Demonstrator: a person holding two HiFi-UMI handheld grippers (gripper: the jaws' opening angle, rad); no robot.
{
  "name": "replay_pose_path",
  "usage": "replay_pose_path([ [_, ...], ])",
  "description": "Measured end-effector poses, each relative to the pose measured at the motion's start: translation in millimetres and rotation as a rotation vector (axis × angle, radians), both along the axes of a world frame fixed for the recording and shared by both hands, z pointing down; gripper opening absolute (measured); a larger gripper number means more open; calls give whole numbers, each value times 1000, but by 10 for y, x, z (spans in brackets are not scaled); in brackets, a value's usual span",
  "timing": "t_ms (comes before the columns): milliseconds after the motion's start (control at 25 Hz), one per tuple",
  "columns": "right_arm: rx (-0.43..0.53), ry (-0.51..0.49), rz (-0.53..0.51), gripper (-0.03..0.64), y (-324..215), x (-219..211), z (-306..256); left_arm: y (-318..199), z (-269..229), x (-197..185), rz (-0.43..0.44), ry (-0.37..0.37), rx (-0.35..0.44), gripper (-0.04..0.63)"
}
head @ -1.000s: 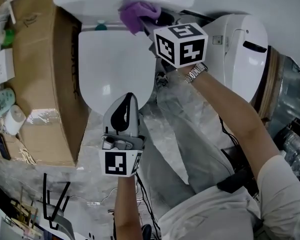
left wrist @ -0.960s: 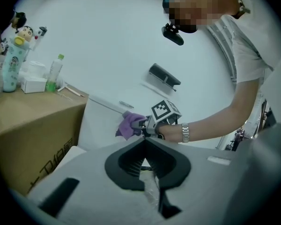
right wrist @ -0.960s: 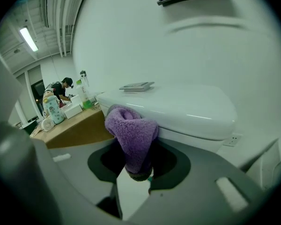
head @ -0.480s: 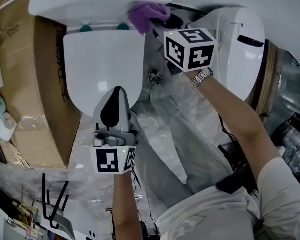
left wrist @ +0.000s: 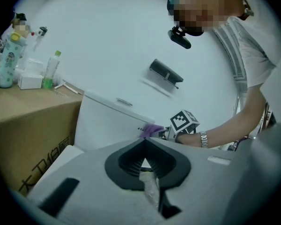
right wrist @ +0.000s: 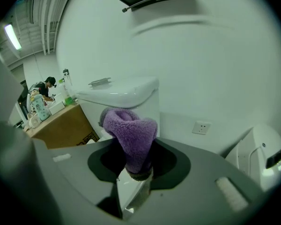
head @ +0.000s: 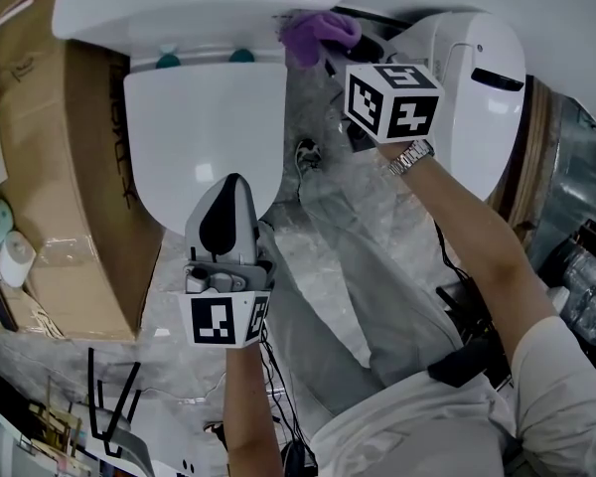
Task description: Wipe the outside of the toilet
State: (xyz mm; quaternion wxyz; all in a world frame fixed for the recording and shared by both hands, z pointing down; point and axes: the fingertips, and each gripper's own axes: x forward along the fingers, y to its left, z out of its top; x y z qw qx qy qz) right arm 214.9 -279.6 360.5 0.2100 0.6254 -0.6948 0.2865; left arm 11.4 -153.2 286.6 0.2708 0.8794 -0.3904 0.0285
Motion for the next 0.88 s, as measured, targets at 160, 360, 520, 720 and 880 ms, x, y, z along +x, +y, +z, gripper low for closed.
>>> replay_pose_path([
  [160,-15,21,56,127,59,70,65,-55,6,-78,-10,8,5,5],
  [360,-102,-37,50,127,270,-339,322,-164,6,-331,-59,6,-6,5],
  [520,-158,-79,-21,127,299,-904,497,-253,-15,-558,-70,2,4,5],
  [720,-187,-115,-129,127,110,-1665,644,-369,115,-915,-107,-13,-9,5],
  [880,-192,-110,-196,127,-205,-2134,749,-463,193,-1203,-160,-6,-14,5],
])
